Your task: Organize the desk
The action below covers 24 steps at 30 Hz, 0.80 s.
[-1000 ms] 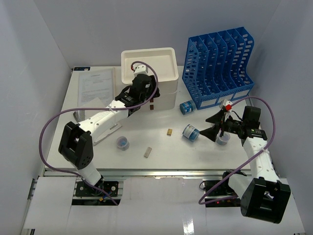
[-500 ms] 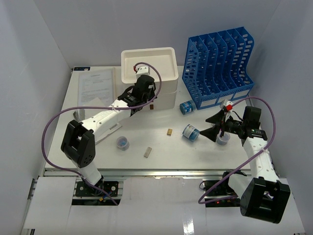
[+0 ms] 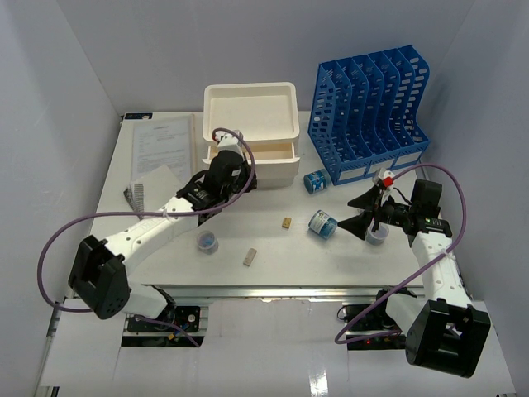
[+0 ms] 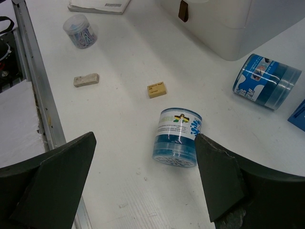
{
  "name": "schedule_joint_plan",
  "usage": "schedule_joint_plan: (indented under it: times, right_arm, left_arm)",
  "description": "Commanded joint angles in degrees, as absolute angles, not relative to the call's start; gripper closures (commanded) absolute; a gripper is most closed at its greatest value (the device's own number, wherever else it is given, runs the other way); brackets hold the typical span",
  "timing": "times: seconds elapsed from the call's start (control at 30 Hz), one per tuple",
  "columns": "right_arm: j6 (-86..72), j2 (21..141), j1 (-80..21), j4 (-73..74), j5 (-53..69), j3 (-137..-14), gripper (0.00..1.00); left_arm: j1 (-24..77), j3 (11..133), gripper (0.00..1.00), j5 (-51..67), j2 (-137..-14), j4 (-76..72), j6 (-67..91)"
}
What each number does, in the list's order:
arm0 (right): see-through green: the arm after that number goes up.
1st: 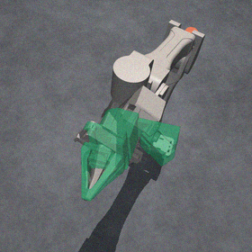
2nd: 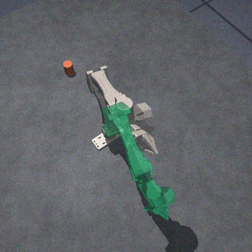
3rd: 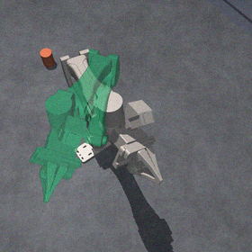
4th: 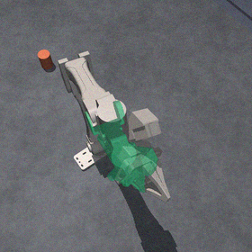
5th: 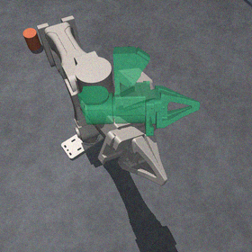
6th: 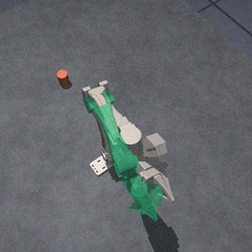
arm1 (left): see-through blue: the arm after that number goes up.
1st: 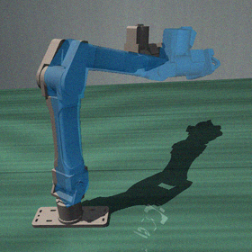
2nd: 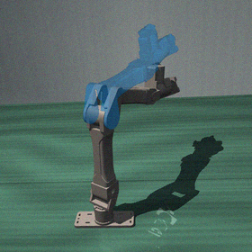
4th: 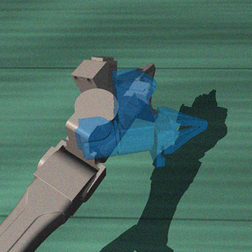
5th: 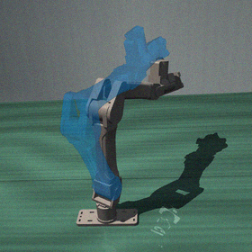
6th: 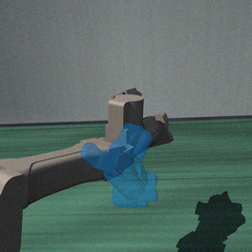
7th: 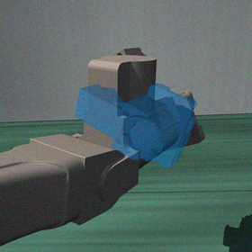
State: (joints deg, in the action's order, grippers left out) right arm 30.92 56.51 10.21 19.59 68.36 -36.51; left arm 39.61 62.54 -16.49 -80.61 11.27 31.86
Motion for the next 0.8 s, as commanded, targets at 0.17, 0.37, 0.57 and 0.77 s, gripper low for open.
schedule_joint_plan:
  times: [0.17,0.37,0.57,0.77]
  right_arm:
    - [35.96,55.87,10.57,23.07,71.02,-36.09,0.1]
    - [42.02,57.18,6.19,29.6,66.3,-38.4,0.09]
    - [55.91,60.95,-11.76,40.97,48.69,-46.2,0.1]
    - [70.42,64.89,-27.8,40.73,42.31,-49.58,0.1]
  left_arm:
    - [40.85,53.06,0.99,-9.12,-70.33,10.06,35.66]
    - [40.87,52.98,0.4,-8.05,-69.31,10.96,35.52]
    - [40.86,48.32,0.03,-4.65,-62.31,12.84,33.79]
    - [40.78,42.63,0.02,2.76,-49.63,15.21,33.8]
